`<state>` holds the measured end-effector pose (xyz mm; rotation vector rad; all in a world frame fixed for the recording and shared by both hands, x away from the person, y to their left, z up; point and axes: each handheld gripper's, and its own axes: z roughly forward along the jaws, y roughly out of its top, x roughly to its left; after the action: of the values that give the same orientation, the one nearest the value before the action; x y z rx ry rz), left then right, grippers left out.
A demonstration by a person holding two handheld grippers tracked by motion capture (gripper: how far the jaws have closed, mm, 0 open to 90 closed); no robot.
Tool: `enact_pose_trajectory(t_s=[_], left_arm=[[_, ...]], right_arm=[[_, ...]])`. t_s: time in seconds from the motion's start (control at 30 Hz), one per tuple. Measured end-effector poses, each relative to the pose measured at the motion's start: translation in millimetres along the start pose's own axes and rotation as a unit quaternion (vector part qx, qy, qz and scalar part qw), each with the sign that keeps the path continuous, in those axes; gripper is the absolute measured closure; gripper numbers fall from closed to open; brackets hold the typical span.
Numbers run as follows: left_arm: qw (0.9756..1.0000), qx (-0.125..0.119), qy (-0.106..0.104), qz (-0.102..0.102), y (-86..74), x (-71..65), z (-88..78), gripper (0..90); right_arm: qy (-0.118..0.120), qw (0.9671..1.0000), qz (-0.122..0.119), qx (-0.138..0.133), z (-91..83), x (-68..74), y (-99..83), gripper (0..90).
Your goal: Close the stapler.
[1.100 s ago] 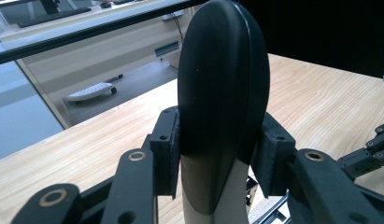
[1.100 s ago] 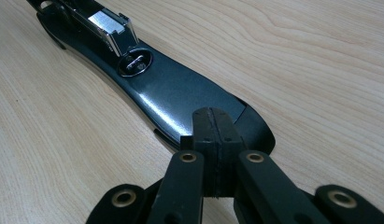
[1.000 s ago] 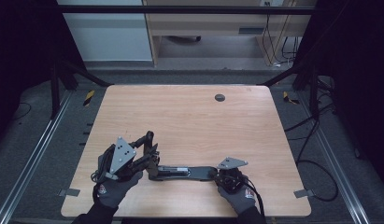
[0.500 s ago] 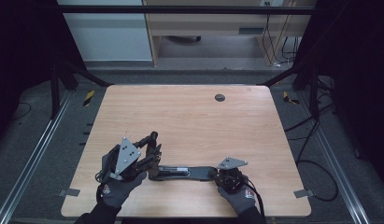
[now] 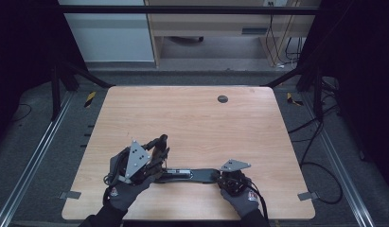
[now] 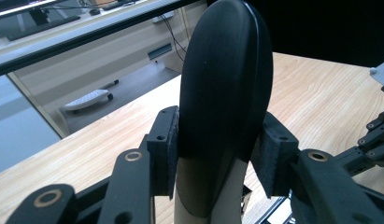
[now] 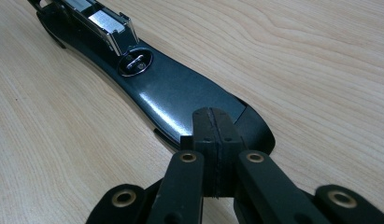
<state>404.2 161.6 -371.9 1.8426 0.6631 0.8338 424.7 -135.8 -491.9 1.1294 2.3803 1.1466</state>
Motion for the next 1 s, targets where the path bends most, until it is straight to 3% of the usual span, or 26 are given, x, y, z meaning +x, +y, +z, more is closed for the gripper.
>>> enact_pose_trajectory(t_s=[0.13, 1.0], left_arm=[[0.9999, 0.003, -0.005, 0.011, 1.6, -6.2, 5.2, 54.7], [0.9992, 0.014, -0.023, 0.028, 3.4, -20.1, 20.2, 52.5]], right_arm=[[-0.001, 1.0000, -0.001, 0.000, 0.0, 0.0, -0.1, 90.0], [0.000, 1.0000, -0.001, 0.001, -0.2, -0.1, -0.1, 90.0]])
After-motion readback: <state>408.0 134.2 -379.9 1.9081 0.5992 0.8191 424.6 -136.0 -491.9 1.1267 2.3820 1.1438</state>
